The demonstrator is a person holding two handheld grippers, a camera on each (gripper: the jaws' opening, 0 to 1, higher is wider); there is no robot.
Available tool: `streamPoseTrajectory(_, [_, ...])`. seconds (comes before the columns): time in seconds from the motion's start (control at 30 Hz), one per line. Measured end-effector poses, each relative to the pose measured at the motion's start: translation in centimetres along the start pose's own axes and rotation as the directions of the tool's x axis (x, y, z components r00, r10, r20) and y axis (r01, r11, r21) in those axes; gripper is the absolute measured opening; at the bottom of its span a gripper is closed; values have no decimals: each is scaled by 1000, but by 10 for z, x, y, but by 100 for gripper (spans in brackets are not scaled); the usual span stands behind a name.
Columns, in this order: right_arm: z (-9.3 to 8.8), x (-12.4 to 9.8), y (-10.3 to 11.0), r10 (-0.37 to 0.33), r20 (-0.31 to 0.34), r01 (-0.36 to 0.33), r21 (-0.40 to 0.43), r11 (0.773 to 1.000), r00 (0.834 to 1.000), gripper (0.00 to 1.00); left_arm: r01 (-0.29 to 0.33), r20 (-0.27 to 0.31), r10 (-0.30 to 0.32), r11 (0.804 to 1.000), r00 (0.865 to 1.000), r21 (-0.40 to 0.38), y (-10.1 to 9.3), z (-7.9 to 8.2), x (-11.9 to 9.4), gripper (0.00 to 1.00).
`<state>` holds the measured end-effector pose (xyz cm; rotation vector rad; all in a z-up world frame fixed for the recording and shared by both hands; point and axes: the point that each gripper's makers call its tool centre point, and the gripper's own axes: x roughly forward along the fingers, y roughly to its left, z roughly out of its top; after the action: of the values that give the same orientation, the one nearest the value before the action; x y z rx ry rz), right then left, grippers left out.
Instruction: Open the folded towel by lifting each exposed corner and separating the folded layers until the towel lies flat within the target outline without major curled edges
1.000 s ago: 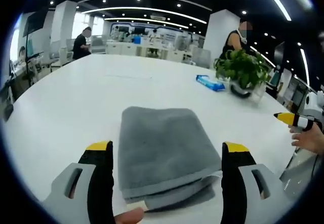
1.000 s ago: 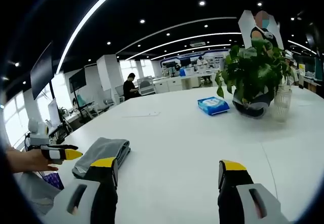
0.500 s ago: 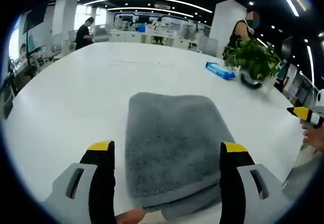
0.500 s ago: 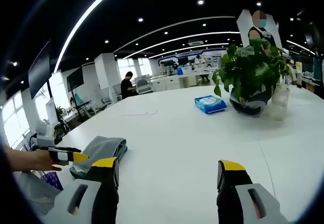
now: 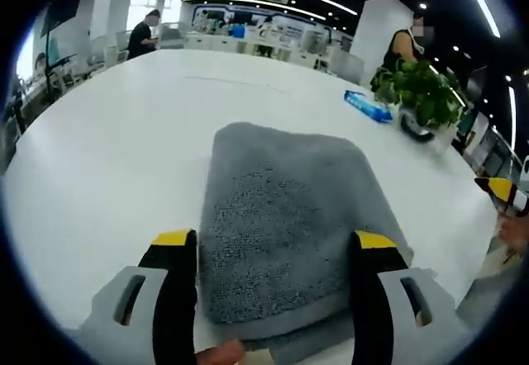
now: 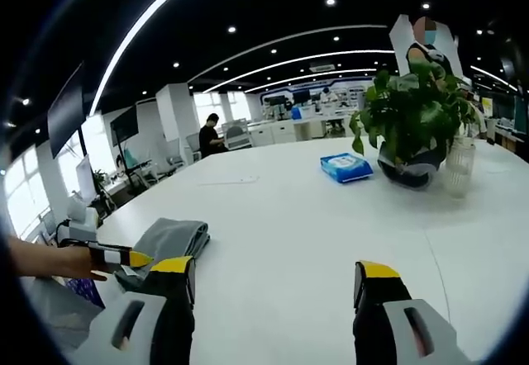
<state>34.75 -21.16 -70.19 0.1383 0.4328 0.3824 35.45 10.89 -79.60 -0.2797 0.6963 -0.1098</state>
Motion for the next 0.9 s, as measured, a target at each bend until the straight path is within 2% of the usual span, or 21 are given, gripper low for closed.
streamPoseTrajectory(0.07, [0, 0, 1, 0, -3, 0, -9, 1000, 1000, 78, -7, 19, 6, 998, 1000, 55, -3, 6, -2, 72])
streamPoseTrajectory(0.43, [2, 0, 2, 1, 1, -1, -21, 1000, 1000, 77, 12, 14, -13, 998, 1000, 55, -10, 5, -2, 68])
streamPoseTrajectory(0.7, [2, 1, 3, 8, 2, -8, -23, 1000, 1000, 77, 52, 3, -52, 993, 999, 102, -27, 0, 5, 68])
streamPoseTrajectory(0.9, [1, 1, 0, -1, -5, 1, -34, 999, 1000, 74, 50, 4, -51, 992, 999, 116, -31, 0, 12, 69])
